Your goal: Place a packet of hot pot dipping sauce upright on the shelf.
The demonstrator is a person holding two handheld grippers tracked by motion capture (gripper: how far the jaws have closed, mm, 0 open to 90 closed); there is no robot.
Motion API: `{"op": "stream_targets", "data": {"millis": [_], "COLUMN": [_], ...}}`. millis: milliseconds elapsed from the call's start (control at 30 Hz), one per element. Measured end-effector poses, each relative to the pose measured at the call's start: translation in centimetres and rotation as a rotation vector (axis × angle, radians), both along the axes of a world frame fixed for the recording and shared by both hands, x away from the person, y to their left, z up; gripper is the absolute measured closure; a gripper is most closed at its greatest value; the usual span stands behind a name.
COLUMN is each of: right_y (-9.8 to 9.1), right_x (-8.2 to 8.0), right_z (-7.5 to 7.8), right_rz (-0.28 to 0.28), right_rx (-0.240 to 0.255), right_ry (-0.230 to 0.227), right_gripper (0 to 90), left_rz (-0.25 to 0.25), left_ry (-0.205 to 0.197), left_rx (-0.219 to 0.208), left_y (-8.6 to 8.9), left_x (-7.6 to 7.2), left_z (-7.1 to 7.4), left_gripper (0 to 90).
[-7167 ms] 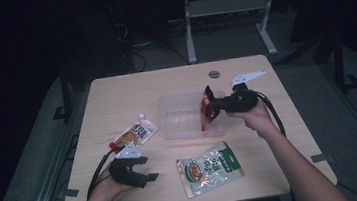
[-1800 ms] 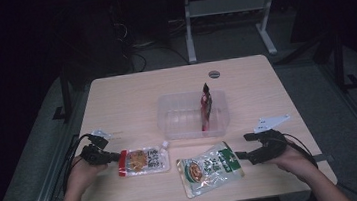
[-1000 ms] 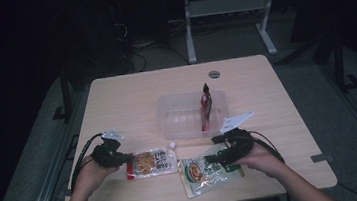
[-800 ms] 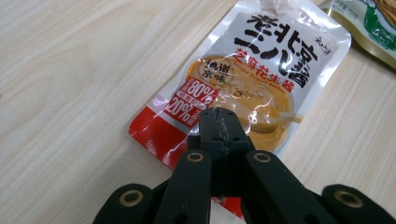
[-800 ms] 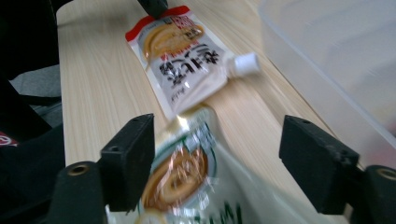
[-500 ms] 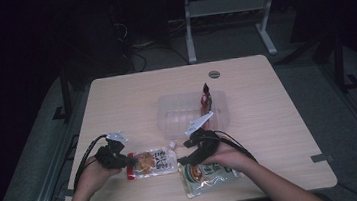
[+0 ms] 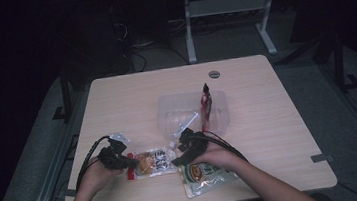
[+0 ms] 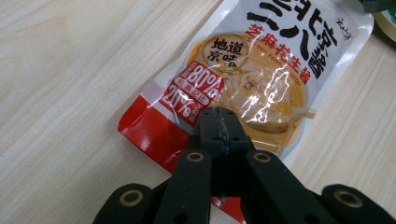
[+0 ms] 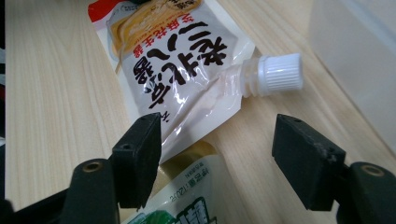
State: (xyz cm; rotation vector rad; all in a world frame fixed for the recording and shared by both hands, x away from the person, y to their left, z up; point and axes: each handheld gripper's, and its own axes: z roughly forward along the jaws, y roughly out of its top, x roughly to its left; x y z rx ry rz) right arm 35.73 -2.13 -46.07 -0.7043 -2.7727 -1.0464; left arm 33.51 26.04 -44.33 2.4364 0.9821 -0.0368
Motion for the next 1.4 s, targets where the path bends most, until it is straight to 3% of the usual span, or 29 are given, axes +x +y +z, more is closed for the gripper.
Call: {"op": "stream_targets", "data": {"millis": [367,400,500,633,667,900,1167,1400], "right_y": [1.4,1.7,2.0,2.2,2.1,1.9,1.7,1.4], "right_x": [0.0,-0.1,-0.1,-0.2,-0.3,-0.3,-0.3,-0.3], "right_z": [-0.1,-0.2,-0.2,-0.3,-0.1,0.5,0.9,1.6], "right_rz": [0.054,0.060,0.065,0.080,0.076,0.079,0.098,0.120], "right_rx": [0.033,0.034,0.040,0.041,0.059,0.112,0.153,0.215], "right_ry": [0.042,0.041,0.048,0.042,0.027,-0.026,-0.026,-0.012], "right_gripper": [48.2,53.7,59.1,67.1,74.1,86.7,89.7,89.9], "left_rz": [0.009,0.009,0.009,0.007,0.005,0.011,0.007,-0.039], "left_ry": [0.004,0.004,0.005,0.005,0.007,0.014,0.011,-0.012], "left_rx": [0.003,0.001,0.001,-0.002,-0.002,-0.012,-0.012,0.015], "left_y": [-0.1,0.0,0.0,0.0,0.1,0.1,0.0,-0.6], "left_x": [0.0,0.0,0.0,0.0,0.0,0.0,0.0,-0.3], "left_z": [-0.1,-0.1,-0.1,-0.1,-0.1,-0.2,-0.2,0.0], "left_gripper": [90.0,90.0,90.0,90.0,90.0,90.0,90.0,90.0]}}
